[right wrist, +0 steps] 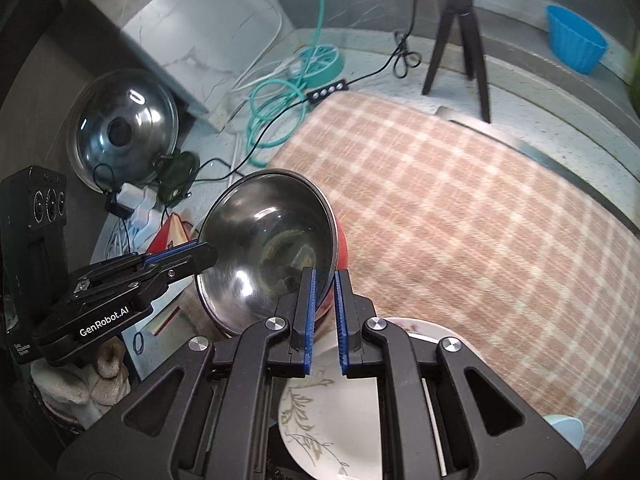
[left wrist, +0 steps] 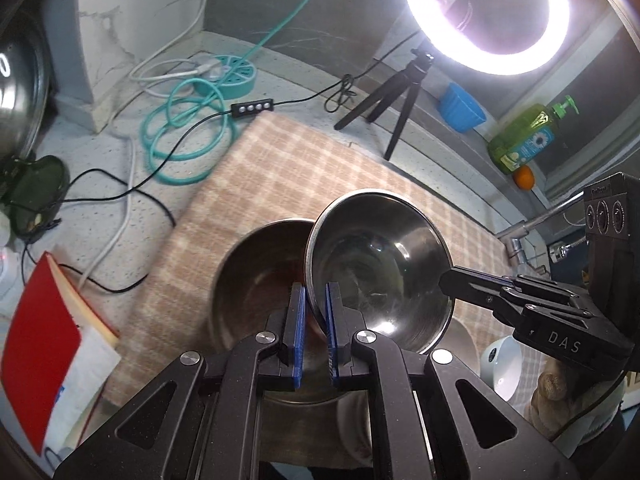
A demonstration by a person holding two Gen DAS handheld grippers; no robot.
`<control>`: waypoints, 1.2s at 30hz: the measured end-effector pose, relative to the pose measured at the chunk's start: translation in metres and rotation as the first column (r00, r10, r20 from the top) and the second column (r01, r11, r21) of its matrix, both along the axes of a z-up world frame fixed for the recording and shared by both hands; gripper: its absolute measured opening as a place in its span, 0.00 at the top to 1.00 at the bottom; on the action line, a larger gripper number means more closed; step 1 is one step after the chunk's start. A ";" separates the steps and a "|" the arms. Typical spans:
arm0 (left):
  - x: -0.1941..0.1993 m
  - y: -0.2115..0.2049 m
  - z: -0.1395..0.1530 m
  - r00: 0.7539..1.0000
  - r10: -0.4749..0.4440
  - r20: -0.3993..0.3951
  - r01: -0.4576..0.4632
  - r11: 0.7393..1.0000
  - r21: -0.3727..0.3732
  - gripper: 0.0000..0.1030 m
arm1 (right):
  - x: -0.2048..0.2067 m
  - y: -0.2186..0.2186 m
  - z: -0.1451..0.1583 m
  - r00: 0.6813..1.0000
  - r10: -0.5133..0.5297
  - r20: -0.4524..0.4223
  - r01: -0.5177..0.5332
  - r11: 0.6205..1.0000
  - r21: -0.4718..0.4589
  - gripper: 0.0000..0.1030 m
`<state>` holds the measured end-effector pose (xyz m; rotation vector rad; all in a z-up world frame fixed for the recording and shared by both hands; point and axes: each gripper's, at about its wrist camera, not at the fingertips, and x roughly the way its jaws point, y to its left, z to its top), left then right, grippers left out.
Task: Organize plates and bowls
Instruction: 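Lower the red-bottomed bowl into the large steel bowl and open the left tool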
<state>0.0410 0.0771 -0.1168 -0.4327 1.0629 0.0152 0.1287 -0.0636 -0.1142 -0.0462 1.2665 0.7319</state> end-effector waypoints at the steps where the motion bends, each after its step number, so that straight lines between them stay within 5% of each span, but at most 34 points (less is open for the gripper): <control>1: -0.001 0.002 -0.002 1.000 -0.002 -0.009 0.002 1.000 0.009 0.92 | -0.001 0.003 -0.002 1.000 0.005 -0.002 -0.005 1.000 -0.004 0.91; 19: 0.002 0.012 -0.031 0.990 -0.059 -0.126 0.072 0.992 0.103 0.92 | -0.006 0.031 -0.048 0.996 0.055 -0.071 -0.061 0.995 -0.085 0.89; 36: 0.005 0.008 -0.025 0.986 -0.106 -0.128 0.129 0.973 0.193 0.84 | -0.004 0.024 -0.031 0.999 0.034 -0.030 -0.036 0.997 -0.068 0.74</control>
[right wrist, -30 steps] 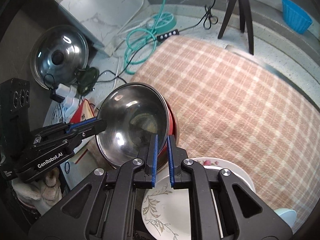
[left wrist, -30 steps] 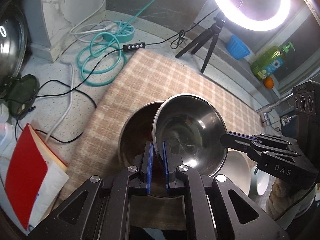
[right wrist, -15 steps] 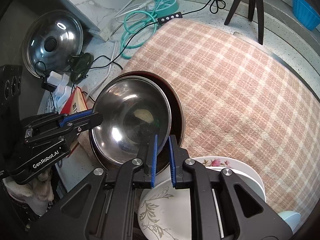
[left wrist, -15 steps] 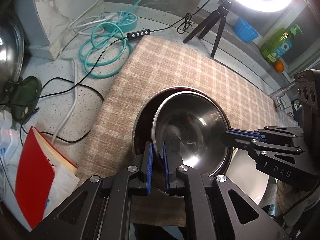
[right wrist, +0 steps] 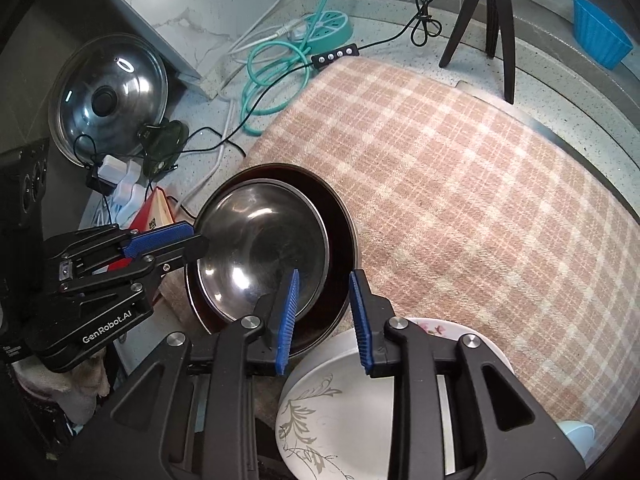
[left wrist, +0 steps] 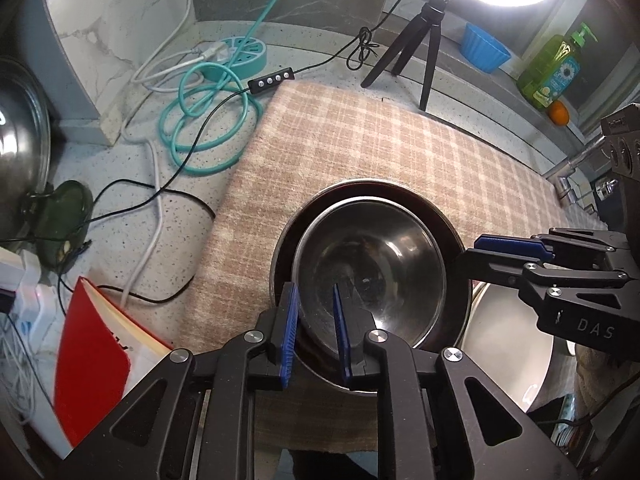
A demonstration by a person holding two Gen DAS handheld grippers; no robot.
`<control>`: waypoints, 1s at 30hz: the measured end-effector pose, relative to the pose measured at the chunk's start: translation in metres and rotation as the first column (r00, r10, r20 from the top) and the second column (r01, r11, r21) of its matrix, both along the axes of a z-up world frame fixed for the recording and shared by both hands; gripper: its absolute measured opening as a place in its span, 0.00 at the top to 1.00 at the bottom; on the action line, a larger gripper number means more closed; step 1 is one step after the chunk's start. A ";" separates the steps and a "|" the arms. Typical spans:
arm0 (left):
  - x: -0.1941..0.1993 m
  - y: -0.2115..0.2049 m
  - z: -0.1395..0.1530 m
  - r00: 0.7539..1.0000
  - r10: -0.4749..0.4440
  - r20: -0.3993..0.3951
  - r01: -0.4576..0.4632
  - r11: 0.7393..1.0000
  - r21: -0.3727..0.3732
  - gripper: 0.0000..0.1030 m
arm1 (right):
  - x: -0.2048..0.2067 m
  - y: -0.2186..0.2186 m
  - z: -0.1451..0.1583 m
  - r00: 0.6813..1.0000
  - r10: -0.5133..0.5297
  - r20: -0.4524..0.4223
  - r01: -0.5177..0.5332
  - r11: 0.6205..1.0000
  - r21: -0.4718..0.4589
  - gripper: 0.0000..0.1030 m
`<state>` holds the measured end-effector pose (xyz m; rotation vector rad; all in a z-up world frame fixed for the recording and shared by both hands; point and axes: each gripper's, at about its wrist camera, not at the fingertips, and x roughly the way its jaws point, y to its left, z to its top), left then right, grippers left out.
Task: Organize plates and bowls
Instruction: 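Lower the red-bottomed bowl into the large steel bowl and open the left tool, then move the right tool to the rim of the small white bowl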
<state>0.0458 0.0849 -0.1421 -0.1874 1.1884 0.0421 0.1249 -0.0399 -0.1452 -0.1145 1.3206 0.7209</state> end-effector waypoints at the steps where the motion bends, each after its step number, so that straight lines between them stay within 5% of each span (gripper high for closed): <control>1: 0.000 0.000 0.001 1.000 0.000 0.002 0.000 1.000 -0.003 0.84 | 0.000 -0.001 0.001 1.000 -0.003 0.001 0.003 1.000 0.002 0.74; 9: -0.002 -0.004 0.013 0.999 0.000 0.044 0.001 1.000 -0.010 0.84 | -0.004 -0.020 0.014 0.999 -0.043 0.023 0.042 0.999 0.028 0.73; 13: -0.003 -0.012 0.020 0.997 -0.016 0.069 0.018 0.999 -0.029 0.84 | -0.009 -0.041 0.024 0.996 -0.077 0.047 0.076 0.996 0.039 0.60; 30: -0.010 -0.109 0.020 0.978 -0.185 0.098 0.197 0.970 -0.143 0.84 | -0.025 -0.165 0.044 0.960 -0.266 0.087 0.263 0.964 0.040 0.60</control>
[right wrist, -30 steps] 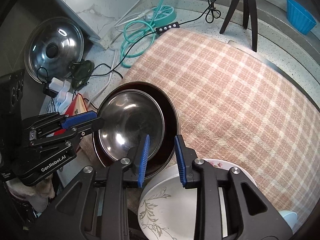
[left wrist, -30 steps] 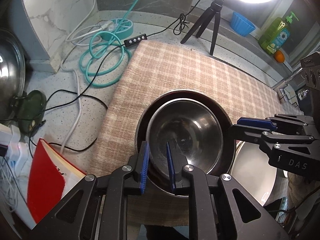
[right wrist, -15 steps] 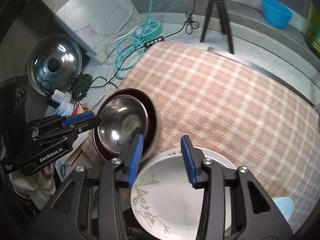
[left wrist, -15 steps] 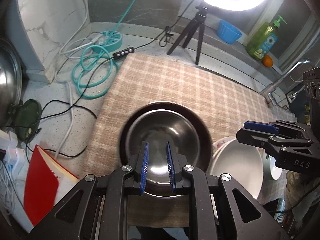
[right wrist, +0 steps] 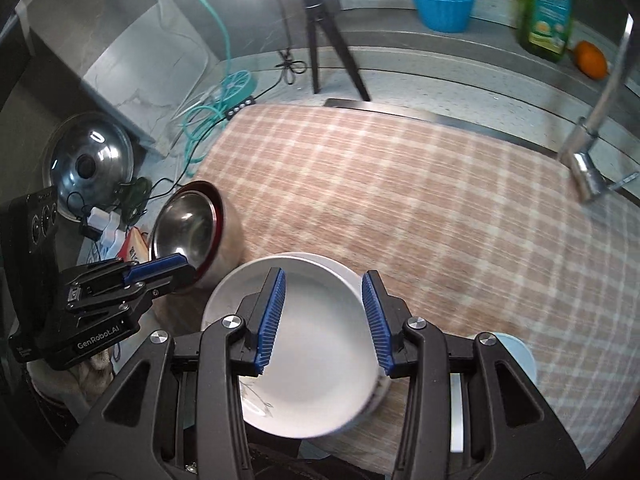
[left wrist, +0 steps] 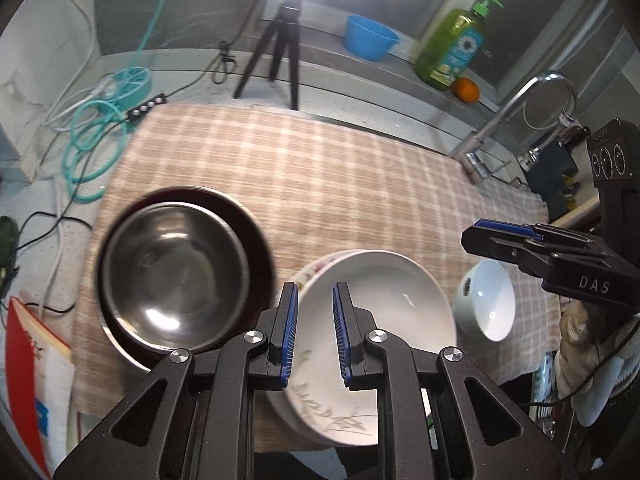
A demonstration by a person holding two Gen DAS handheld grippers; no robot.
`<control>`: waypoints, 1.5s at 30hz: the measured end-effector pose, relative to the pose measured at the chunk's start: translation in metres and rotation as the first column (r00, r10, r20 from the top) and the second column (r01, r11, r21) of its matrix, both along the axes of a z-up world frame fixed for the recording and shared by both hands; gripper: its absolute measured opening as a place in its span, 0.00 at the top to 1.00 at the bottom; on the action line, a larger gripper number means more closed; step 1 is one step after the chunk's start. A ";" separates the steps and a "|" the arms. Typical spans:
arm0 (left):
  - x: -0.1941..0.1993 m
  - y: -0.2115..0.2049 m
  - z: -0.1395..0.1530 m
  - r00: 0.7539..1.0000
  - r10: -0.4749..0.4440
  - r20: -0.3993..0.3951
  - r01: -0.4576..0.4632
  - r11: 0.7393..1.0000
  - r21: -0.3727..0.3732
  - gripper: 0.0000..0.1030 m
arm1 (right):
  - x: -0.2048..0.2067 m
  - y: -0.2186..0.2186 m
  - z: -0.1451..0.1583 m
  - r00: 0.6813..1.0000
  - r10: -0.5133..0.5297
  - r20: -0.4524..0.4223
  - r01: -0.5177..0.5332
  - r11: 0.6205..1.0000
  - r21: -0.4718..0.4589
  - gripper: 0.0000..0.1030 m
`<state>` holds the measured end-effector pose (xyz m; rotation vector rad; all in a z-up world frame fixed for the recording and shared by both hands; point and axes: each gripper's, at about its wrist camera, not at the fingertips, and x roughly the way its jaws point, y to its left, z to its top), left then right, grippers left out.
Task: Organize plates and bowls
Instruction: 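Move the right tool to the rim of the small white bowl, then close the right tool on the small white bowl rim and lift it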
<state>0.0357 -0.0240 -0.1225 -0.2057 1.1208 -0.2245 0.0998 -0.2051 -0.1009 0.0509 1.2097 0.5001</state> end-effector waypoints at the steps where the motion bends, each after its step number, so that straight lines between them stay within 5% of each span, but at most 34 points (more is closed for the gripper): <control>1: 0.000 -0.006 -0.001 1.000 -0.008 -0.004 0.008 1.000 -0.007 0.84 | -0.001 -0.006 0.000 1.000 -0.011 0.002 0.011 1.000 -0.004 0.60; 29: 0.016 -0.163 -0.048 0.956 -0.266 -0.125 0.255 0.962 -0.102 0.84 | -0.029 -0.169 -0.054 0.971 -0.219 -0.093 0.210 0.973 -0.098 0.60; 45: 0.021 -0.182 -0.065 0.938 -0.306 -0.164 0.293 0.951 -0.100 0.87 | -0.045 -0.180 -0.092 0.954 -0.226 -0.196 0.222 0.974 -0.042 0.89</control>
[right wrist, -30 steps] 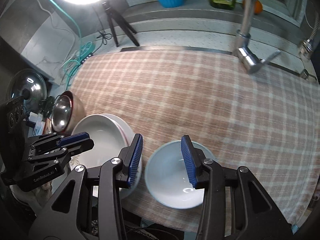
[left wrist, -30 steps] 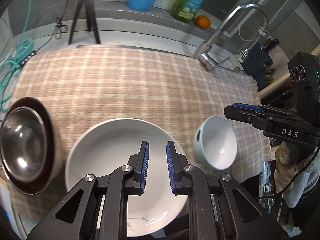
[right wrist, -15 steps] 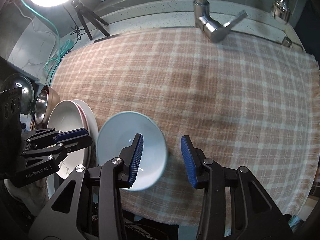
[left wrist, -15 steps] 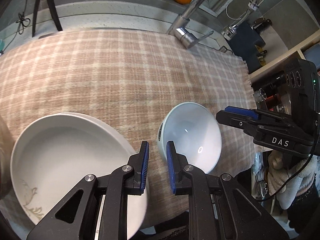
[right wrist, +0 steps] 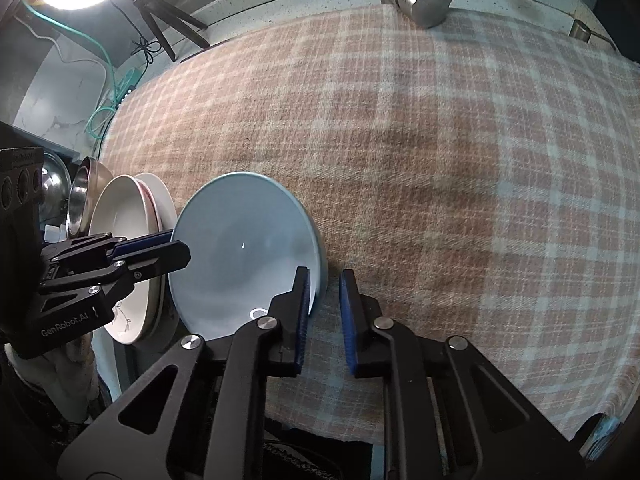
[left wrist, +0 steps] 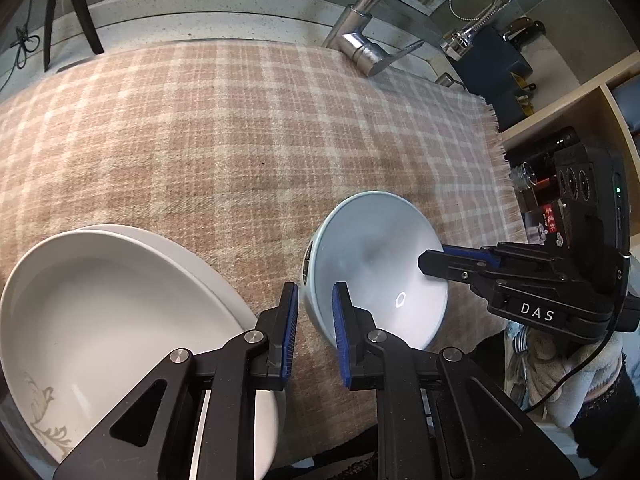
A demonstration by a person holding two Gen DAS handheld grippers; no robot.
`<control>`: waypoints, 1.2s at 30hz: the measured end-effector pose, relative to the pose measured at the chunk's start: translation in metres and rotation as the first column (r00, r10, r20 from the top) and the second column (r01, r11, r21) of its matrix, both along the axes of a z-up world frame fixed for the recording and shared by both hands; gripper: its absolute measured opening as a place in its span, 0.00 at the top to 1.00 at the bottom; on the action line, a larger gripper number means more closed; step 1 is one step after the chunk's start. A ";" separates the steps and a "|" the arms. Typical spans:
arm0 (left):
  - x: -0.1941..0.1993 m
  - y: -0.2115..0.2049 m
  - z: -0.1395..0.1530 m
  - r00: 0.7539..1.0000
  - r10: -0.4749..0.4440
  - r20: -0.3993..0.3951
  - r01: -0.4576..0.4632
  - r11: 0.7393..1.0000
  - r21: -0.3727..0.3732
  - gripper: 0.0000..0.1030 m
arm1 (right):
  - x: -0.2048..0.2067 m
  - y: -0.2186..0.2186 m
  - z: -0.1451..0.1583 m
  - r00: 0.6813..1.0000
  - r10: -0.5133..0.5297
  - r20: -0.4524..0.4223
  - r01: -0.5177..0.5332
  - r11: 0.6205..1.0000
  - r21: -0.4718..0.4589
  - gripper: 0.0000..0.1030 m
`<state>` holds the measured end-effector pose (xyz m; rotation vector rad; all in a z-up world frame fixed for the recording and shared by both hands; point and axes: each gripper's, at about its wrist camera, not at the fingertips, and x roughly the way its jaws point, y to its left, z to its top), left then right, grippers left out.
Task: Organize plates and bowls
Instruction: 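Close the right tool on the small white bowl rim and lift it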
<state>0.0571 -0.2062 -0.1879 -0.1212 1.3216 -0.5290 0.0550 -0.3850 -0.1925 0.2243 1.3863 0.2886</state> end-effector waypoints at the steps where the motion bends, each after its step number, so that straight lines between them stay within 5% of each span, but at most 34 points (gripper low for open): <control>1: 0.000 0.000 -0.001 1.000 -0.003 -0.004 0.003 1.000 -0.003 0.90 | 0.000 0.000 0.000 1.000 -0.001 -0.002 0.001 1.000 0.006 0.91; 19: 0.003 0.035 0.038 0.995 0.055 0.078 -0.052 0.998 -0.044 0.90 | 0.017 0.037 0.043 0.997 0.008 0.082 -0.008 1.000 0.001 0.91; 36: 0.011 0.160 0.075 0.974 0.188 0.128 -0.182 0.982 -0.056 0.90 | 0.047 0.172 0.078 0.982 0.137 0.130 -0.144 0.989 0.044 0.91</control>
